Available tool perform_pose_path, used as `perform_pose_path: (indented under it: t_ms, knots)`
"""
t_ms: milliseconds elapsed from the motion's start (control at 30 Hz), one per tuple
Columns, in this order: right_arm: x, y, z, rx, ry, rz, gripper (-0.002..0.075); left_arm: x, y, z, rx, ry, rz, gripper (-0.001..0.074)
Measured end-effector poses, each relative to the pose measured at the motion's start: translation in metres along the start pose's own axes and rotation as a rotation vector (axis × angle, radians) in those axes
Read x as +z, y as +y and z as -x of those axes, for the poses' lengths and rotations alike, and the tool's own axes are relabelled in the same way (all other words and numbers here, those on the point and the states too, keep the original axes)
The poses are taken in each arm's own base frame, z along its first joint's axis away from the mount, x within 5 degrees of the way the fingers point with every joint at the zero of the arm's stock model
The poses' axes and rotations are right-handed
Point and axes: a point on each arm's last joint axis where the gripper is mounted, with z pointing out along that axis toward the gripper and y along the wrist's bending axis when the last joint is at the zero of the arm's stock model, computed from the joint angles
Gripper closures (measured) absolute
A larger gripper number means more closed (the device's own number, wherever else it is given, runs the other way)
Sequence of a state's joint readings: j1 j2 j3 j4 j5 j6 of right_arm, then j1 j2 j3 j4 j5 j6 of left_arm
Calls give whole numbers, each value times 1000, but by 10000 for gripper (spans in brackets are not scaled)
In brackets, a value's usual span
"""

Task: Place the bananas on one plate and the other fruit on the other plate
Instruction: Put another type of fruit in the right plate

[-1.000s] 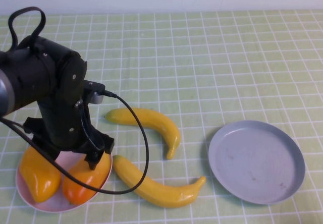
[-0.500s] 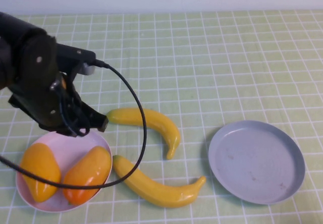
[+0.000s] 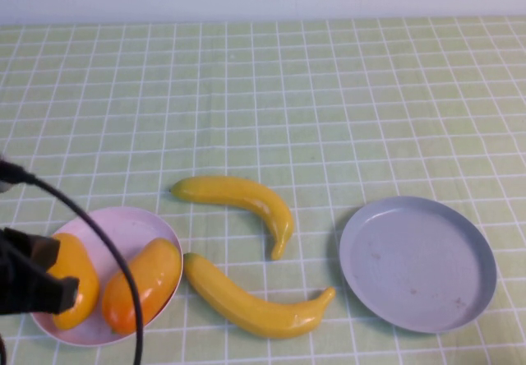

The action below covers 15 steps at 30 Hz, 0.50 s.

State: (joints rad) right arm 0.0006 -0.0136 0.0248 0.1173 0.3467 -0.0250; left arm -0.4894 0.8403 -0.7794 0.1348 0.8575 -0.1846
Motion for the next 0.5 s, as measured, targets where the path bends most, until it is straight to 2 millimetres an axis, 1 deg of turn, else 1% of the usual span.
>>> perform_pose_path:
  t_ms: [133, 267, 400, 500]
  knots:
    - [0, 0, 0, 0, 0, 0, 742, -12, 2, -28, -30, -126, -35, 731]
    - [0, 0, 0, 0, 0, 0, 742, -18, 3, -52, -46, -263, -71, 731]
    - [0, 0, 0, 0, 0, 0, 742, -18, 5, -74, -47, -264, -69, 731]
    - [0, 0, 0, 0, 0, 0, 742, -17, 5, -78, -74, -261, -74, 731]
